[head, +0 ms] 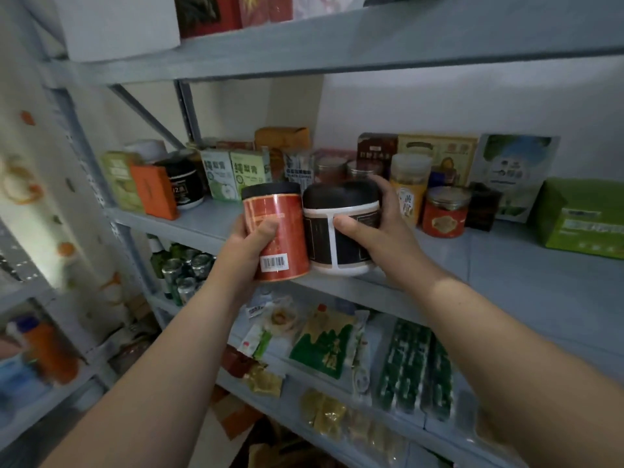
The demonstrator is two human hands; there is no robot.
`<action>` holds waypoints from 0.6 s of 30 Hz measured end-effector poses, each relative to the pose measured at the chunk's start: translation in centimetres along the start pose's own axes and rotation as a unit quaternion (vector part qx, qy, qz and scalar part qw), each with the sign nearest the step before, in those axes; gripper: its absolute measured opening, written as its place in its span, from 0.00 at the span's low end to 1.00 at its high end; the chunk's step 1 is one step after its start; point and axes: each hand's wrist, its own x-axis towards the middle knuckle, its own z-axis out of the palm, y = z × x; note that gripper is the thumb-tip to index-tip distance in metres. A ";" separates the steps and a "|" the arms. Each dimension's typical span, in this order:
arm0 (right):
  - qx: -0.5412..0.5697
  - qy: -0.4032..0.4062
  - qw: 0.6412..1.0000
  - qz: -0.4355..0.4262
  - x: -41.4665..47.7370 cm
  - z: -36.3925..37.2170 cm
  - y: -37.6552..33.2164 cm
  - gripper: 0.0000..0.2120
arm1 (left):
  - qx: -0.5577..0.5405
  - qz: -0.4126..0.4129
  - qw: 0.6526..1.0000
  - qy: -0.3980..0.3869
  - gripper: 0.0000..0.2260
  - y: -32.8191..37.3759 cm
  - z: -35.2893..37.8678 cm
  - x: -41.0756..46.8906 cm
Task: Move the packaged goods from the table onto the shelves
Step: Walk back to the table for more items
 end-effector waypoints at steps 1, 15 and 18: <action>-0.022 -0.001 1.000 -0.001 1.1 0.2 0.3 0.44 | 0.016 0.003 1.000 0.010 0.30 -0.3 -0.1 1.0; -0.273 0.133 0.953 -0.017 9.3 5.8 6.1 0.40 | 0.387 0.111 0.913 -0.065 0.41 -3.2 -3.3 15.4; -0.323 0.167 0.930 -0.054 11.0 7.7 6.8 0.35 | 0.529 0.203 0.824 -0.008 0.37 -3.5 -3.5 18.2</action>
